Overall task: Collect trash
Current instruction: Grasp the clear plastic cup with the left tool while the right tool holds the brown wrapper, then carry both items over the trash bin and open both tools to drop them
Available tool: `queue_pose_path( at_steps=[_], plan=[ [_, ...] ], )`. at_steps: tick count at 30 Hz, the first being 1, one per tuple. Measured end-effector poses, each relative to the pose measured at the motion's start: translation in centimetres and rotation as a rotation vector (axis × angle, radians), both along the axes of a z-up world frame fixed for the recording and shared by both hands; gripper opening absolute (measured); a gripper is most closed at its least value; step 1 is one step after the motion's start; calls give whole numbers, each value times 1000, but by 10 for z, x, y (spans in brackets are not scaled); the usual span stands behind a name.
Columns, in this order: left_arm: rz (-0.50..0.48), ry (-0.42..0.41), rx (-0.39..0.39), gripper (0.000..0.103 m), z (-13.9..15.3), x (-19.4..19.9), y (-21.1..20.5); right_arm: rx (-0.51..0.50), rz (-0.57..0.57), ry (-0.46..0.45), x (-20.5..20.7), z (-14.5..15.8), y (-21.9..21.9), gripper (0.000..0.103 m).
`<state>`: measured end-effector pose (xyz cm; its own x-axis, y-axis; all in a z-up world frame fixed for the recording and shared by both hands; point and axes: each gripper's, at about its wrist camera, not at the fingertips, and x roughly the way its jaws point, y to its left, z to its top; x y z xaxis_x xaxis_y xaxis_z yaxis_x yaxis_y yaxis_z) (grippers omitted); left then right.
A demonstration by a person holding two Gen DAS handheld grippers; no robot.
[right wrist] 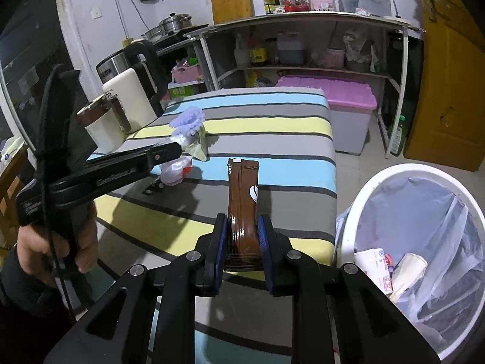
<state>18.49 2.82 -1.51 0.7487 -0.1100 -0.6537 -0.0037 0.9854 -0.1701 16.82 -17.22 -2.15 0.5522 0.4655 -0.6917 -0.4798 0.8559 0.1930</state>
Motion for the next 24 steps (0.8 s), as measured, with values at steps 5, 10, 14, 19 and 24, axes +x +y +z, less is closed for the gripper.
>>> queue_pose_path(
  at_steps=[5, 10, 14, 19, 24],
  plan=[
    [-16, -21, -7, 31, 12, -21, -8, 5, -8, -17, -9, 8, -4, 22],
    [-35, -39, -7, 31, 21, -43, -15, 9, -17, -35, -21, 17, -7, 22],
    [-45, -48, -11, 31, 27, -59, -19, 15, -25, -44, -31, 22, -12, 22],
    [-60, -56, -18, 31, 31, -76, -27, 19, -36, -52, -41, 28, -18, 22],
    [-79, -58, -22, 31, 32, -88, -35, 21, -46, -60, -48, 32, -22, 22]
  ],
)
